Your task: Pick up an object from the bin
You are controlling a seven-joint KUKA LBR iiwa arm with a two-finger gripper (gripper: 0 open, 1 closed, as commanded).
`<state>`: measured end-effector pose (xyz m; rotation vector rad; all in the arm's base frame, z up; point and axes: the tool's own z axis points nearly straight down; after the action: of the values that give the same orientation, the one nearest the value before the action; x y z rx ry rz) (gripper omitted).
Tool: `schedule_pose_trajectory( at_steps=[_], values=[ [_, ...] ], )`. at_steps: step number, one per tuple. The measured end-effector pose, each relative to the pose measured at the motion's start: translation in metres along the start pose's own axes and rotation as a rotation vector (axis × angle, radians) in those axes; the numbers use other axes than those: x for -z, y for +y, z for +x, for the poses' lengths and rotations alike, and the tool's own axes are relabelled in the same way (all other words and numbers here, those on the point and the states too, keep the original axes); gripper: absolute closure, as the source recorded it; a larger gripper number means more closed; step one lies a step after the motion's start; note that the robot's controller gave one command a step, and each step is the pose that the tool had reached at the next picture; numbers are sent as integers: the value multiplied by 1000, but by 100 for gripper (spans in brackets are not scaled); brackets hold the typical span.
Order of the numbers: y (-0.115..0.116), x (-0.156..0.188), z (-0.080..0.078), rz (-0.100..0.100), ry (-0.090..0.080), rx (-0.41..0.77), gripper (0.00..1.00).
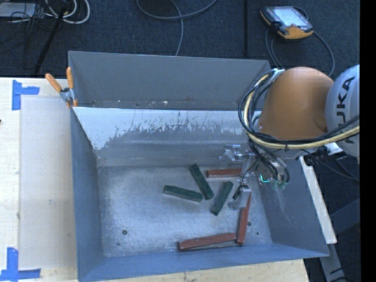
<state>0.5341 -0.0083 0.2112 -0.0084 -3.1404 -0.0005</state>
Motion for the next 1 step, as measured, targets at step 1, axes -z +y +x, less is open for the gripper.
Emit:
schedule_pose_trajectory(
  at_steps=[1],
  values=[
    [-8, -23, -28, -1, -11, -66, 0]
  ],
)
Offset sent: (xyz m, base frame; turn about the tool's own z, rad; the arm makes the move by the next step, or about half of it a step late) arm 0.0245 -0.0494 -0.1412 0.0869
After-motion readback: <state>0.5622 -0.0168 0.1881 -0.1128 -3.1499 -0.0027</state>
